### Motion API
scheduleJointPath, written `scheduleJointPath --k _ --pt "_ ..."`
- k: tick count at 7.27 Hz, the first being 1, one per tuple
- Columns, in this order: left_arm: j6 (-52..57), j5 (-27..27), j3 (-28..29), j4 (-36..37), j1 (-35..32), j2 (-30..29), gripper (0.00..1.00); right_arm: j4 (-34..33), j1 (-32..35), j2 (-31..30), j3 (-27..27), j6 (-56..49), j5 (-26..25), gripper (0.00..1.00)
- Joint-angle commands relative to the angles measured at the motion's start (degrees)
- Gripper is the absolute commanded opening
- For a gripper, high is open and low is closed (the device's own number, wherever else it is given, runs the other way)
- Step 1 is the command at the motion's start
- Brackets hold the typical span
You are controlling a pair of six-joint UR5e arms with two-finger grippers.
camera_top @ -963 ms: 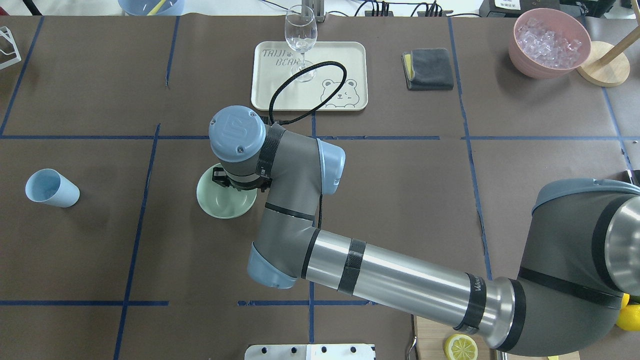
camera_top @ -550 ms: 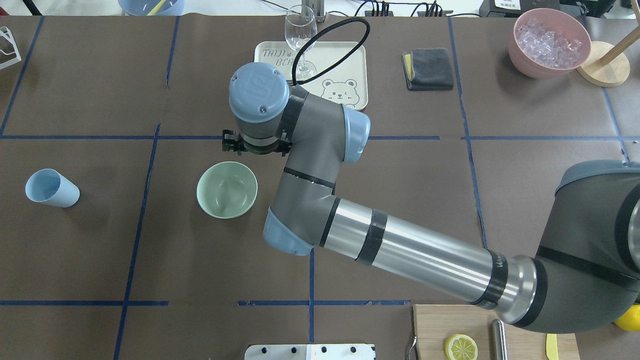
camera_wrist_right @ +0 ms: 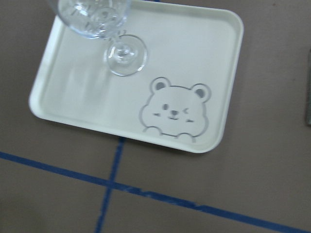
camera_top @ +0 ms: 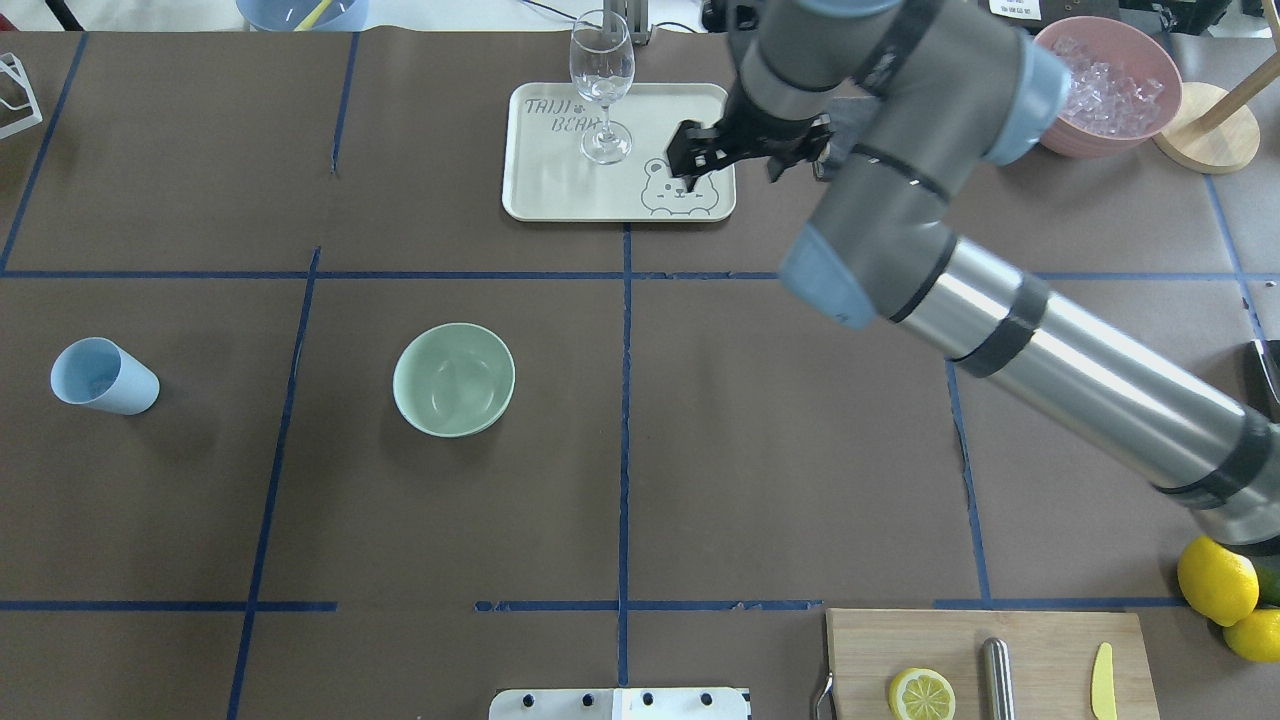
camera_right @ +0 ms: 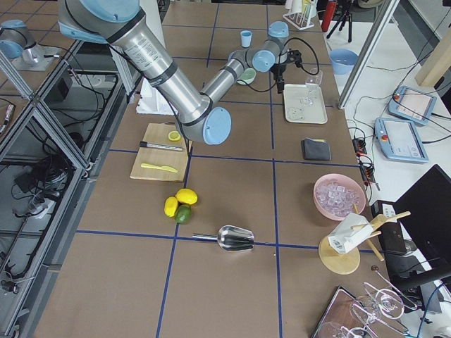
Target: Pour ice into bowl
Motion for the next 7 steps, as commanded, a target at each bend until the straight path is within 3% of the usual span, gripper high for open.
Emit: scheduleJointPath --k 1,4,6,7 --pt "0.1 -0.3 0.5 -4.1 0.1 -0.9 1.00 -1.6 11.2 -12.3 5.5 -21.7 6.5 1.00" --pt "-0.5 -0.2 2.2 -19.7 0.1 -1.0 1.00 -1.5 27.2 -27.7 6.4 -51.1 13.2 1.00" --pt "-0.2 -0.8 7.0 -39.0 0.3 -3.9 1.00 -1.4 33.9 -34.8 6.4 -56.1 13.0 1.00" --pt "-5.2 -4.6 7.7 -42.0 1.0 -4.2 1.00 -1.0 35.5 -38.2 7.0 -56.0 13.7 1.00"
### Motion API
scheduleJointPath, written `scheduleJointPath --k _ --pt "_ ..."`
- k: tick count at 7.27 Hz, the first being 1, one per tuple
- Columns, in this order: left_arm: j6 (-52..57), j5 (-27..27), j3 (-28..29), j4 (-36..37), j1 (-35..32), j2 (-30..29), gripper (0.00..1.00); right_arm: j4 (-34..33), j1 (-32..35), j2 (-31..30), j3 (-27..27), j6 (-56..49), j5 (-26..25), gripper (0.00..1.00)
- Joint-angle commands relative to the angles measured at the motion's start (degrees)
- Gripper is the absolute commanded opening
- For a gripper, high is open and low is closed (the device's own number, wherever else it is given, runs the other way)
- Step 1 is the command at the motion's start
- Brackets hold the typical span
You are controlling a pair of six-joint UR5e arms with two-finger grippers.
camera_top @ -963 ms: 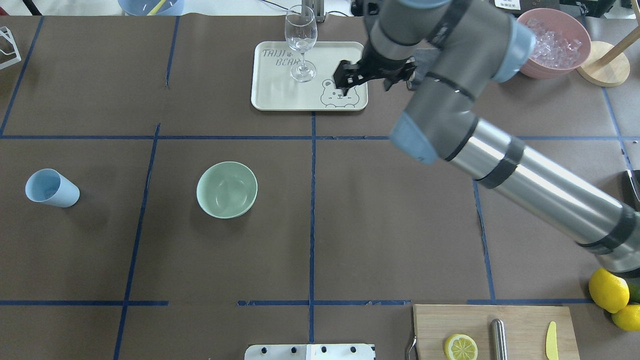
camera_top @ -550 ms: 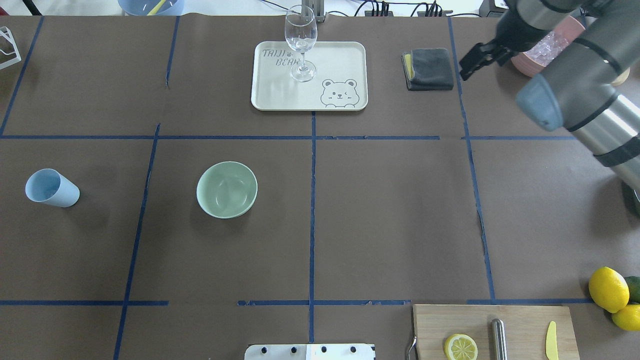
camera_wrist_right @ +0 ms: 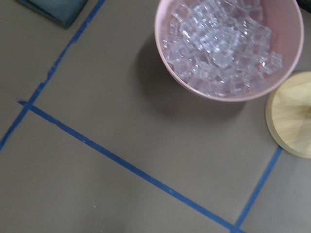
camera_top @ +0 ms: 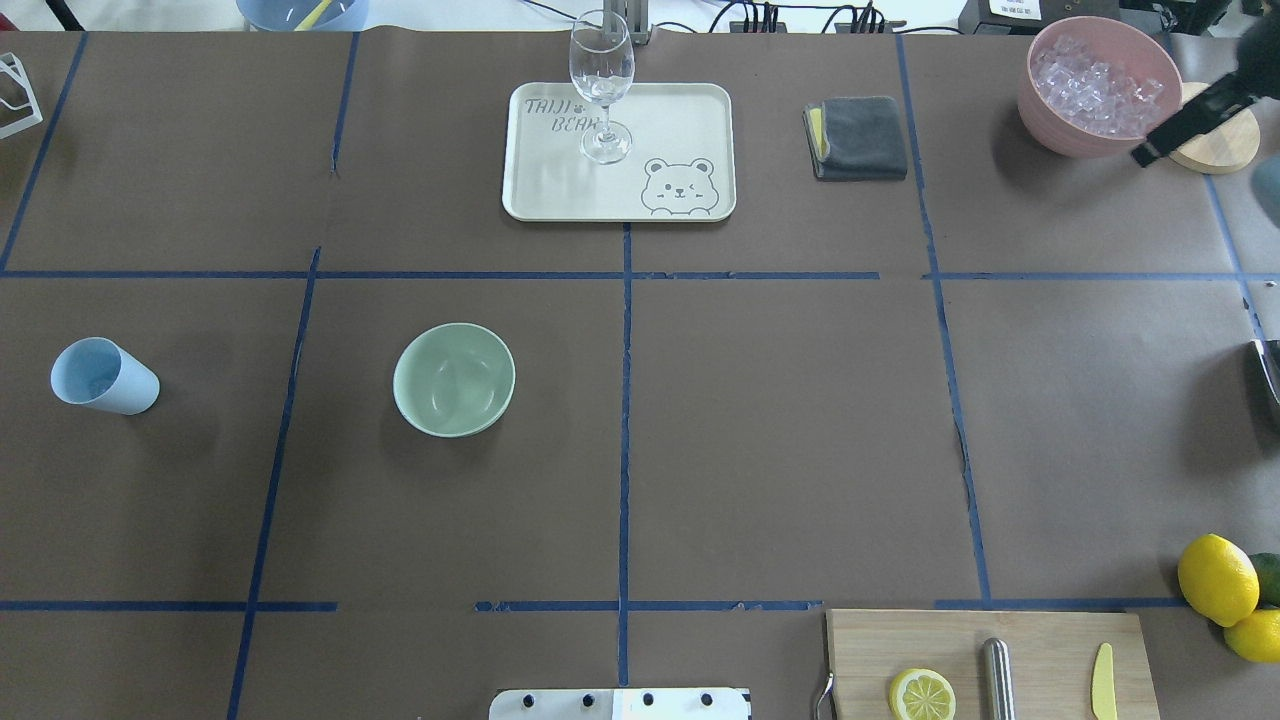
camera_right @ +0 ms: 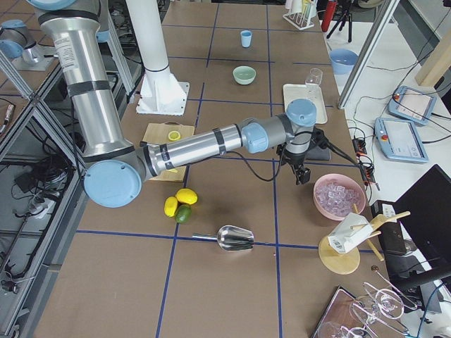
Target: Pour ice into bowl
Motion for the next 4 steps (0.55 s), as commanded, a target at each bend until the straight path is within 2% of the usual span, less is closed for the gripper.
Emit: scheduleJointPath --k 1,2,3,4 --pt "-14.9 -2.9 0.8 -11.1 3.3 -1.4 1.00 0.2 3.7 -6.6 2.1 -0.8 0.9 1.00" --pt "-20.8 -1.1 1.1 -15.4 5.1 -1.5 1.00 -0.4 3.7 -7.0 3.0 0.0 0.7 1.00" --pt "-25.3 4.1 0.1 -18.1 9.6 -1.3 1.00 -0.2 3.7 -8.2 3.3 0.7 0.3 1.00" --pt "-32.8 11.8 -0.1 -23.6 14.8 0.1 1.00 -0.1 3.7 -9.2 3.6 1.7 0.4 1.00"
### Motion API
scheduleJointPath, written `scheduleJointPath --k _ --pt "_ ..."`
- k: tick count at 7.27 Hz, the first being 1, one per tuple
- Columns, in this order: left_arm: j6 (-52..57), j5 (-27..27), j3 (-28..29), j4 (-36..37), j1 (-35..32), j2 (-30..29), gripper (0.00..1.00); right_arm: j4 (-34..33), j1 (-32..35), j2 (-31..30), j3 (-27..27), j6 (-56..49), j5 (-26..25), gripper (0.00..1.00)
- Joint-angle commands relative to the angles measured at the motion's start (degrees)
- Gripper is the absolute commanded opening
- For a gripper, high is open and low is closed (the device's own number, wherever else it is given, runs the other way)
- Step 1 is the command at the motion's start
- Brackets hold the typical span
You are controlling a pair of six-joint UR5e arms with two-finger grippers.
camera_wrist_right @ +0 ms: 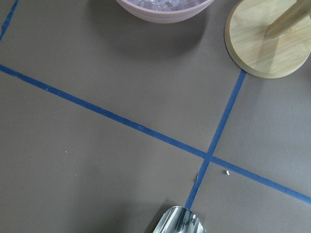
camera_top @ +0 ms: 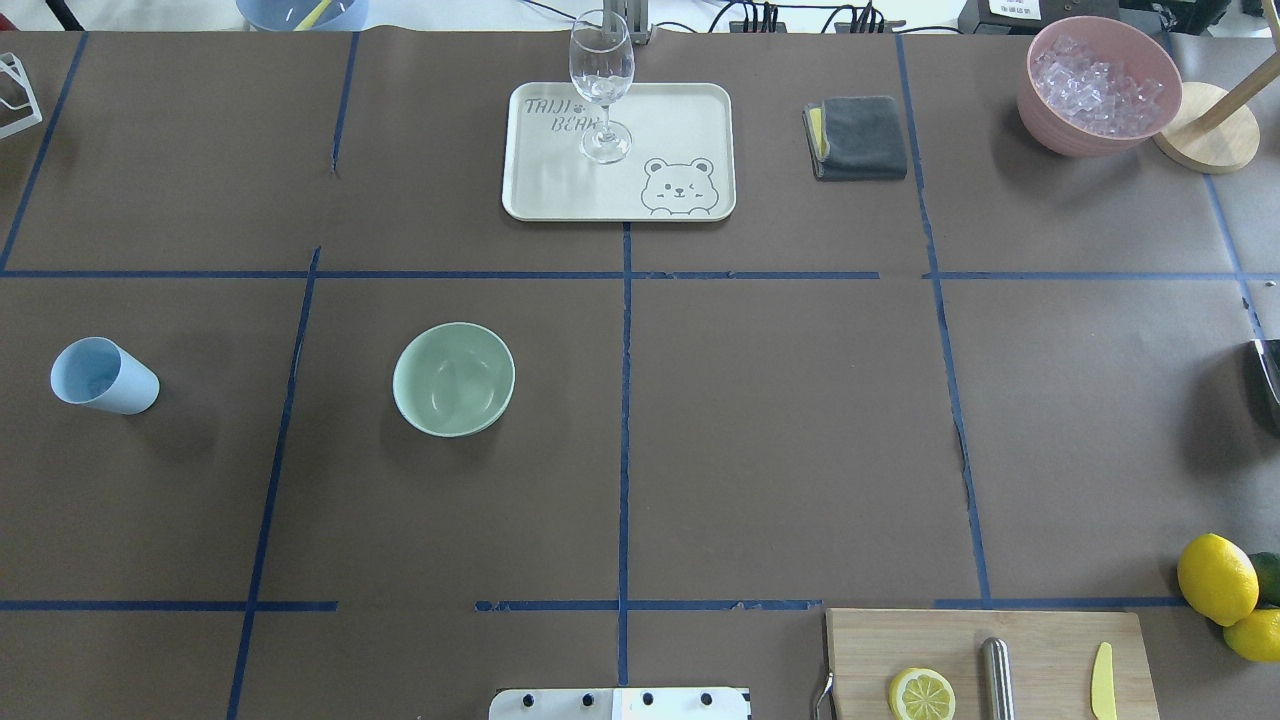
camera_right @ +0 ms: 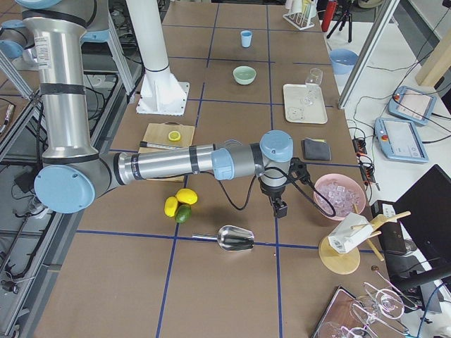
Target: Pour ice into bowl
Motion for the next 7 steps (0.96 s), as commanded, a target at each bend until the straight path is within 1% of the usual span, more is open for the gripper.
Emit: scheduleJointPath --k 1,2,3,4,5,7 --pt "-14.6 12.1 -1.8 -9.6 10.1 3.6 1.00 0.2 0.1 -1.7 0.6 1.1 0.1 1.00" --pt "-19.8 20.2 -5.4 -11.6 16.0 8.1 1.00 0.3 0.1 -2.3 0.7 1.3 0.2 1.00" --pt "-25.0 28.2 -7.5 -14.6 22.8 11.7 1.00 0.4 0.1 -2.5 0.6 1.8 0.2 1.00" --pt "-28.3 37.0 -7.6 -19.9 29.2 16.0 1.00 0.5 0.1 -2.8 0.6 1.9 0.2 1.00" --pt "-30.8 46.5 -7.5 -22.8 35.4 19.6 1.00 0.5 0.1 -2.9 0.6 1.9 0.2 1.00" --pt "-35.1 63.3 -7.4 -22.9 46.7 23.1 1.00 0.5 0.1 -3.6 1.5 2.0 0.1 1.00"
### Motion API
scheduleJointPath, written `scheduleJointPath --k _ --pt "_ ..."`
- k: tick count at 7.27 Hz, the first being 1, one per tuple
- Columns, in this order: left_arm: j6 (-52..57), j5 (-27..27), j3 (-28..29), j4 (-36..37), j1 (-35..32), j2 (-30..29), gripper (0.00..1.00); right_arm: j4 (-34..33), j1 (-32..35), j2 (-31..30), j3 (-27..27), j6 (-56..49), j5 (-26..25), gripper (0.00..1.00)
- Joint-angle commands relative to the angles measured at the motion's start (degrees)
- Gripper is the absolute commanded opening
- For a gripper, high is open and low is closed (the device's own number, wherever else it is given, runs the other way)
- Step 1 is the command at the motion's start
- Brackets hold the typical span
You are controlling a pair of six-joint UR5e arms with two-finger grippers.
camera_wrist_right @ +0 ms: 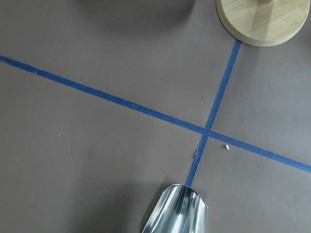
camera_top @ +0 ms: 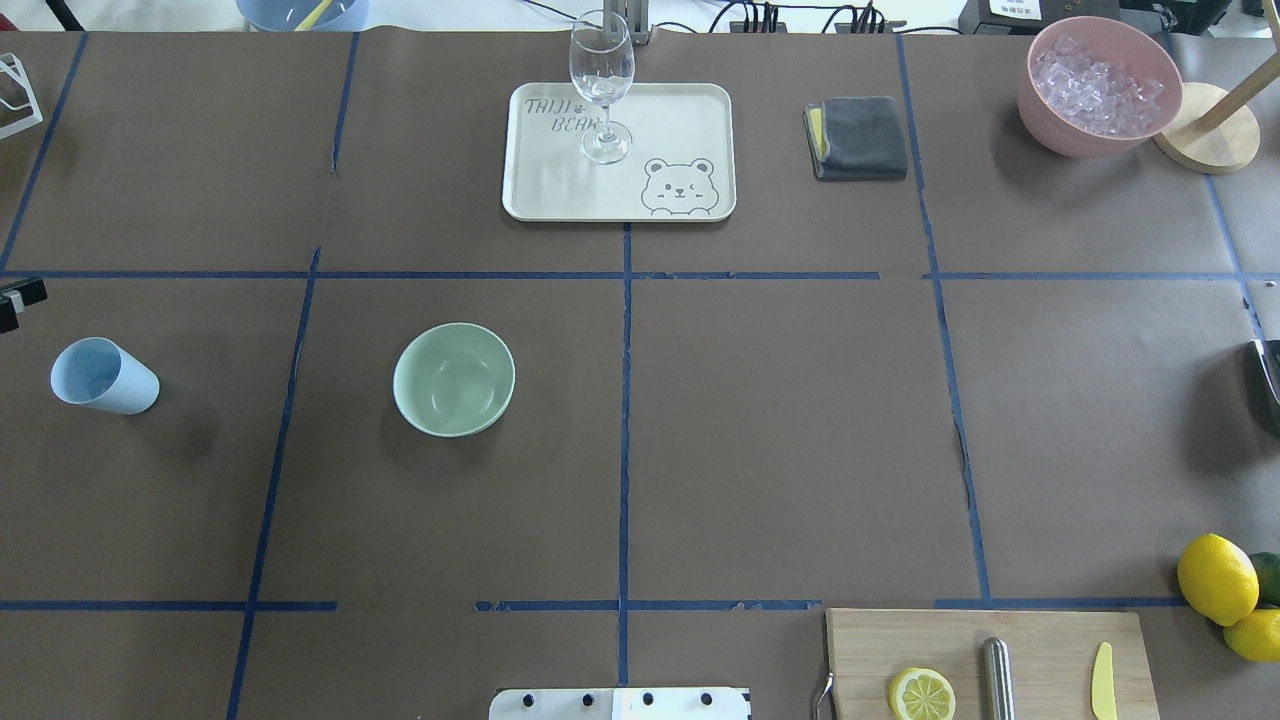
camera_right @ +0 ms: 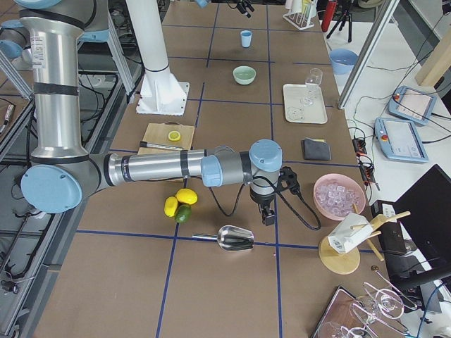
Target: Pour ice into bowl
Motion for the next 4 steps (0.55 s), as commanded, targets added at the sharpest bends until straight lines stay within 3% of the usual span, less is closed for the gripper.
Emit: scheduleJointPath --k 1,2,4 --pt "-7.5 17.7 0.8 -0.4 13.6 2.9 1.00 0.0 0.1 -0.7 0.9 0.2 -0.1 1.00" --pt "-11.9 24.6 2.6 -0.1 20.0 2.9 1.00 0.0 0.1 -0.8 0.9 0.1 -0.1 1.00" --pt "-16.1 33.6 6.8 0.0 26.1 2.5 1.00 0.1 0.1 -1.3 1.0 0.2 -0.1 1.00"
